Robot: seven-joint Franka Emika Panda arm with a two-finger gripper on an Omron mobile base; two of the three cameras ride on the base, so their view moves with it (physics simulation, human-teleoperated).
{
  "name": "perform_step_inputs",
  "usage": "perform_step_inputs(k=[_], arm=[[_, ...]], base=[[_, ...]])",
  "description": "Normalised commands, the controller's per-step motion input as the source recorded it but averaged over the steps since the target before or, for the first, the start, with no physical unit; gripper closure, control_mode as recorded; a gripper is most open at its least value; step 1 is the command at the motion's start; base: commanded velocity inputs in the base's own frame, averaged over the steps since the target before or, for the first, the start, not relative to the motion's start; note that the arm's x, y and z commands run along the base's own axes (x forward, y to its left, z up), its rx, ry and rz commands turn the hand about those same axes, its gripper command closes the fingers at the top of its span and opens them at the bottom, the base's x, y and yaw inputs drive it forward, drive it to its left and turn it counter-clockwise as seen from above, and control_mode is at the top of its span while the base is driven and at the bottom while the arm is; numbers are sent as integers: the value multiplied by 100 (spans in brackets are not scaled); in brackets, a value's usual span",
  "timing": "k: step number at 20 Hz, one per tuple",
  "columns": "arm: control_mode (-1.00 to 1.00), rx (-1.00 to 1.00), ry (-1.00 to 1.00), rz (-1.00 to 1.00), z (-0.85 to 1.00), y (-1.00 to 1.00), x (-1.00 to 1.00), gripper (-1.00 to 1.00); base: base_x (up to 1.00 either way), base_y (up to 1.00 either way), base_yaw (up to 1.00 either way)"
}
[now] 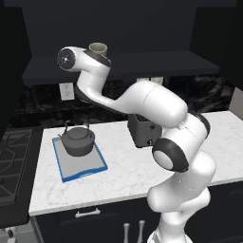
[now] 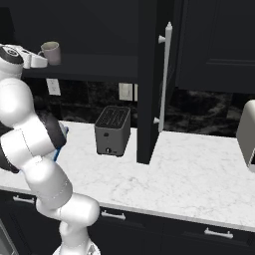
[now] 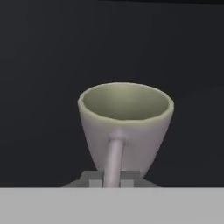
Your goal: Pick the kettle from the counter and place it on the tray. Then pick the mug from the cabinet and place it on the tray. Then close the cabinet doors.
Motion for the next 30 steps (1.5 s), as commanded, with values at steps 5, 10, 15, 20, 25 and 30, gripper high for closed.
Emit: perform_step_inputs(k=[5, 10, 15, 20, 25, 30], arm=[[-100, 15, -14, -8, -20, -41, -62, 100], [-100, 16, -12, -17, -19, -37, -93, 100], [-100, 3, -24, -11, -1, -16, -96, 100], [-100, -8, -14, 10, -3, -8, -81, 100], [-100, -11, 4, 35, -30, -13, -49, 100], [-100, -22, 24, 50, -50, 0, -14, 100]], base=[[0, 0, 0], [0, 0, 0], [0, 0, 0], [0, 0, 0], [0, 0, 0], [0, 0, 0]])
